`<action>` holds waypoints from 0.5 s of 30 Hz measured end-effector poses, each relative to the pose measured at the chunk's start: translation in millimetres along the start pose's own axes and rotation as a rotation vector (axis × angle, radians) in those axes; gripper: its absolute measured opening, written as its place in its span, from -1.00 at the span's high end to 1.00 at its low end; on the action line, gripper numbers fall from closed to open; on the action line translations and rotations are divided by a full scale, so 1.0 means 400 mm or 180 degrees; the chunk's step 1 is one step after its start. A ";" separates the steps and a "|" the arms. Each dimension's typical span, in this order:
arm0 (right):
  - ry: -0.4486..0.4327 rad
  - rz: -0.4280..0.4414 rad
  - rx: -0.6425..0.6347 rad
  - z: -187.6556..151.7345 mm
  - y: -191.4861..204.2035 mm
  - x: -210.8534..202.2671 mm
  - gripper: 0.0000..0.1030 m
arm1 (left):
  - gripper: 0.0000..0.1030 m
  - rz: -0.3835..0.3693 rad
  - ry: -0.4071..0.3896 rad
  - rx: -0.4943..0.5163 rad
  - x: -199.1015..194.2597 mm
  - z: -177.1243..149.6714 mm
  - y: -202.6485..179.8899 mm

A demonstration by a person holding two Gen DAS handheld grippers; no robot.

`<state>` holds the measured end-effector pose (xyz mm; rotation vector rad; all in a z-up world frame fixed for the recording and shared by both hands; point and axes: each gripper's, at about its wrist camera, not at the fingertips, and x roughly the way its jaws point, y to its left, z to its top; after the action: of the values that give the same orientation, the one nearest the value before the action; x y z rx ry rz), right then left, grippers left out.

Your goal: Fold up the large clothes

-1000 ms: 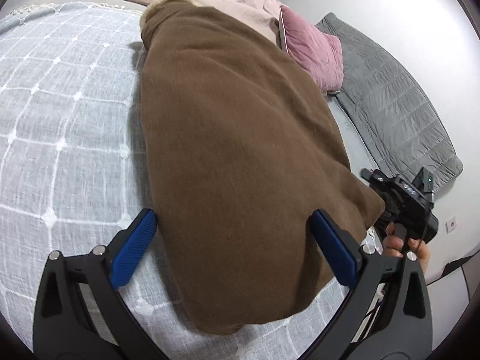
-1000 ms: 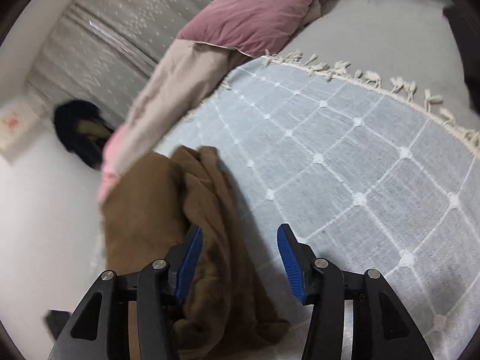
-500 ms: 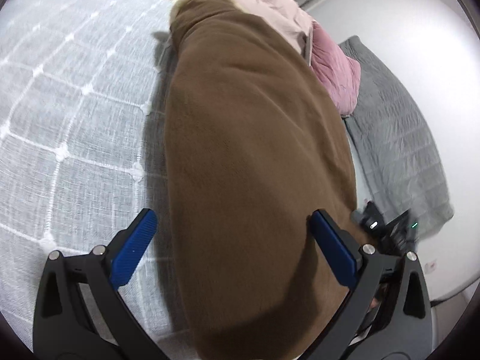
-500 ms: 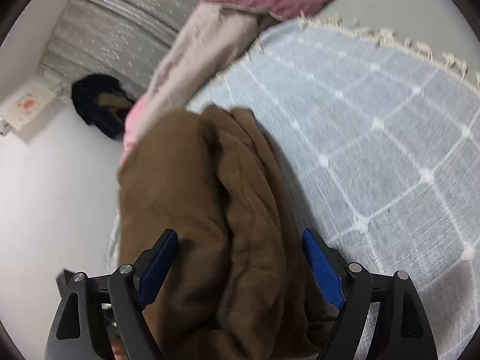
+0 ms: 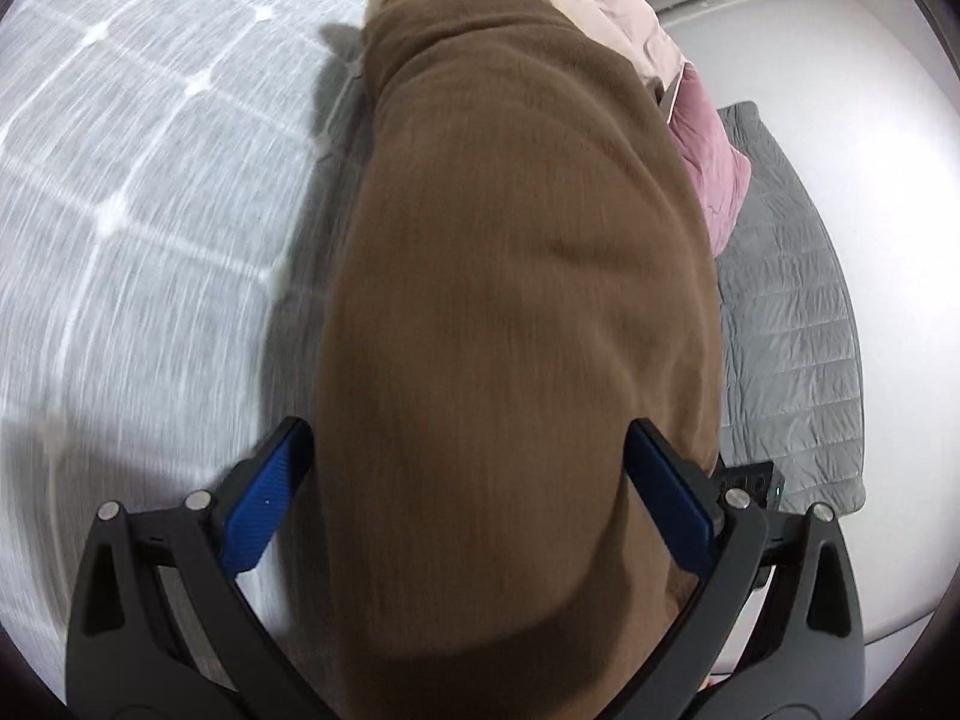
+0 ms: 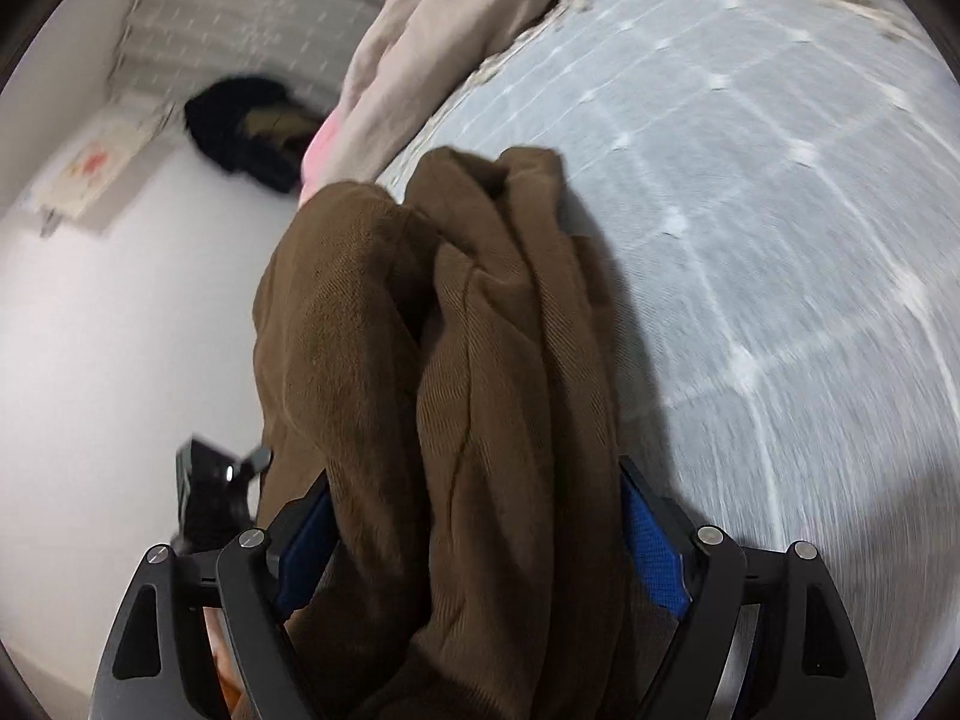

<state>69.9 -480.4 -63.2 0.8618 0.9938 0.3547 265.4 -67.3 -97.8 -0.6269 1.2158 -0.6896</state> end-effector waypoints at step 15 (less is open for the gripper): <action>0.0223 0.0339 -0.0293 0.061 0.036 0.092 0.03 | -0.41 0.0179 -0.0281 0.0569 -0.013 -0.019 -0.087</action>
<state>111.6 -459.8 -67.2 0.8250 0.9905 0.5205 252.3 -86.1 -70.3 -0.4680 1.0730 -0.7072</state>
